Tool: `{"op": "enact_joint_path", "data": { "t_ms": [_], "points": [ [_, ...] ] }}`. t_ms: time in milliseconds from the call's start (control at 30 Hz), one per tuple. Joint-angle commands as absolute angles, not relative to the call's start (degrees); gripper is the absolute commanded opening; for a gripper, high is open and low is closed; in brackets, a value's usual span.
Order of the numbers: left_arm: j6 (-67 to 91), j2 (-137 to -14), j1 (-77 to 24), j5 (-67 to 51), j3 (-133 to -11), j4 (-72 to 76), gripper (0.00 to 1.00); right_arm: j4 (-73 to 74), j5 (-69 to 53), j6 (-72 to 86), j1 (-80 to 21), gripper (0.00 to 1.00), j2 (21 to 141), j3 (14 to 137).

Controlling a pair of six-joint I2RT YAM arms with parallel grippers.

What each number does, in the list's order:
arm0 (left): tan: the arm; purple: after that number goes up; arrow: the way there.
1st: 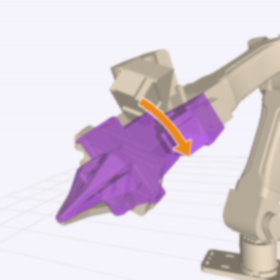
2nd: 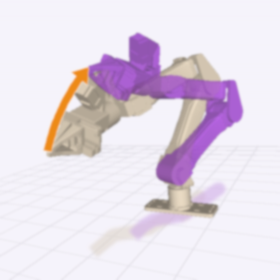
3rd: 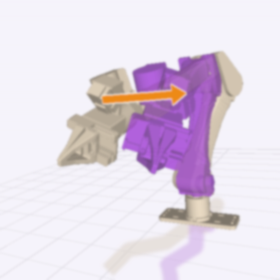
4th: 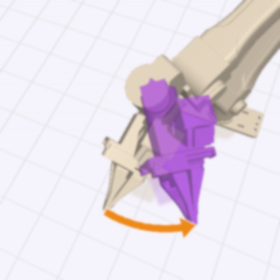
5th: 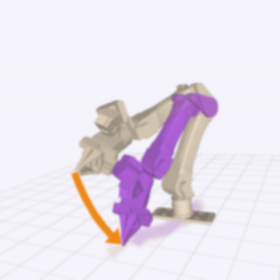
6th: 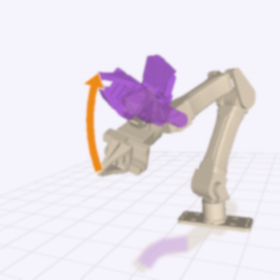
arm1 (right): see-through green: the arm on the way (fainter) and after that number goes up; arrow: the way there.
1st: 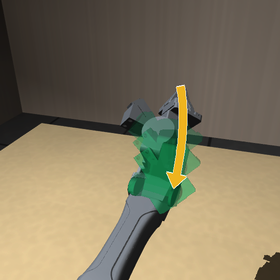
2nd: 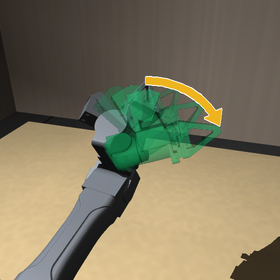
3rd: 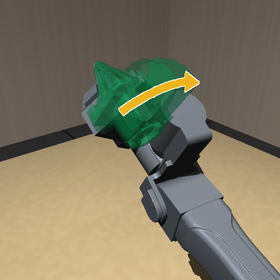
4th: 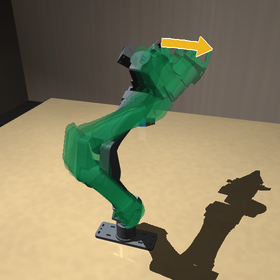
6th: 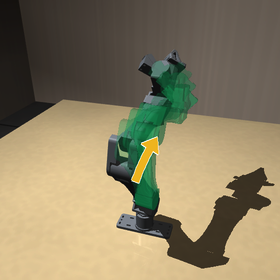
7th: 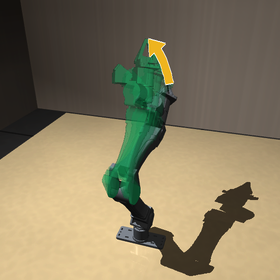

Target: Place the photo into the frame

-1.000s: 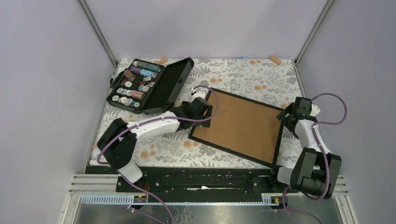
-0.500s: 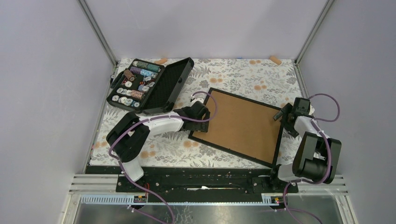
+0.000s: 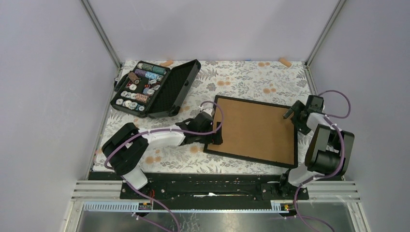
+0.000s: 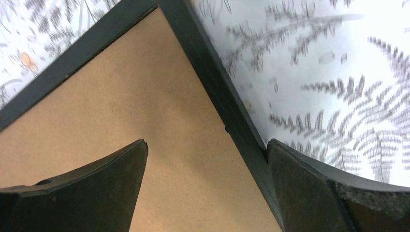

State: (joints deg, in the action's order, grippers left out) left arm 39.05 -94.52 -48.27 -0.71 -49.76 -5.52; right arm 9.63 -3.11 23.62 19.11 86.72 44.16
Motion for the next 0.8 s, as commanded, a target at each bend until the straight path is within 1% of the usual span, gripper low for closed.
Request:
{"op": "enact_joint_path", "data": {
  "t_ms": [0,133,233,400,500,567,600,667,767],
  "points": [
    [47.77,-92.76,-56.12,-10.35,-46.44,-0.62,0.96,9.73,-12.37,23.65,17.70,1.00,91.52,50.40],
    [50.16,-89.78,-58.86,-8.88,-43.34,1.72,0.96,9.82,-14.64,21.67,13.79,1.00,98.12,56.31],
    [49.93,-88.45,-59.53,-8.97,-41.91,1.71,0.96,12.38,-12.01,19.79,9.45,1.00,103.08,62.16],
    [49.45,-81.62,-59.59,-3.41,-38.83,-1.75,0.98,27.35,4.80,16.62,7.99,1.00,105.78,74.45],
    [48.85,-75.48,-59.51,2.02,-36.87,-3.73,0.98,35.60,17.83,14.82,5.77,1.00,102.74,80.33],
    [49.83,-71.82,-59.43,7.19,-34.92,-4.24,0.98,38.34,24.34,14.57,2.75,1.00,98.56,79.62],
    [51.01,-69.57,-59.37,9.28,-33.82,-3.91,0.97,38.89,24.66,14.79,0.85,1.00,96.11,78.35],
    [53.50,-67.33,-58.68,11.41,-31.30,-1.59,0.93,38.70,16.84,14.25,-5.10,1.00,91.11,74.20],
    [55.94,-66.77,-57.78,13.21,-29.02,2.40,0.78,34.97,-2.12,15.29,-14.06,1.00,85.65,65.87]
  ]
}}
